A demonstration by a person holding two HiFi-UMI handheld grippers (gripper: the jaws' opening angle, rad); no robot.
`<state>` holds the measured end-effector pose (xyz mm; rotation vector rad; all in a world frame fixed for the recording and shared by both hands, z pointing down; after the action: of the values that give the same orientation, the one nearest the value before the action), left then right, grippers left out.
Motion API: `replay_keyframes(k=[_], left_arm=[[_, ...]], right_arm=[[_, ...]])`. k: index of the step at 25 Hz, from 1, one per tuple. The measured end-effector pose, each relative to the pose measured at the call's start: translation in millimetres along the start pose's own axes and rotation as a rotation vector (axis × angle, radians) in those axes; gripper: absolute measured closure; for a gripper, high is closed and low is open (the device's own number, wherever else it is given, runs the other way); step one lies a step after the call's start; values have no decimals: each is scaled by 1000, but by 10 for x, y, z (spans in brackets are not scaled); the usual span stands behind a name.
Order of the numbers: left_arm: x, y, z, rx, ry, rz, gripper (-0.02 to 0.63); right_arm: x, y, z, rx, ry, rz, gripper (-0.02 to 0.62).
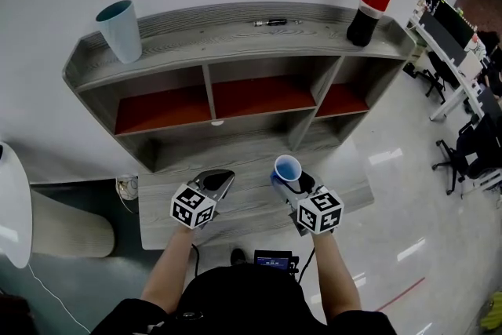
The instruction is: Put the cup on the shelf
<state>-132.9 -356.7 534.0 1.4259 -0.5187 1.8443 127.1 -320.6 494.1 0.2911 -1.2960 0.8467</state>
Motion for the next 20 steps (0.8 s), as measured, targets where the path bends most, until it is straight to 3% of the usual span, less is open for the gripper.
replay_keyframes(k=[20], left_arm=[[-144,-304,76,-122,-36,-46,603]], right_arm=[[-224,-308,-73,-134,48,-61,334]])
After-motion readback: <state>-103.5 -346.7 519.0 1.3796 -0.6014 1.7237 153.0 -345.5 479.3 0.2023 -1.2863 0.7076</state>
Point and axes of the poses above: the fingertips, and each gripper's own axes: z forward along the fingers, y to its left, x out of its underside, the point moved 10 cm from there along -z, backward along the fingers, and after that the axes turned 14 degrees about -x, right-handed, at the moved point
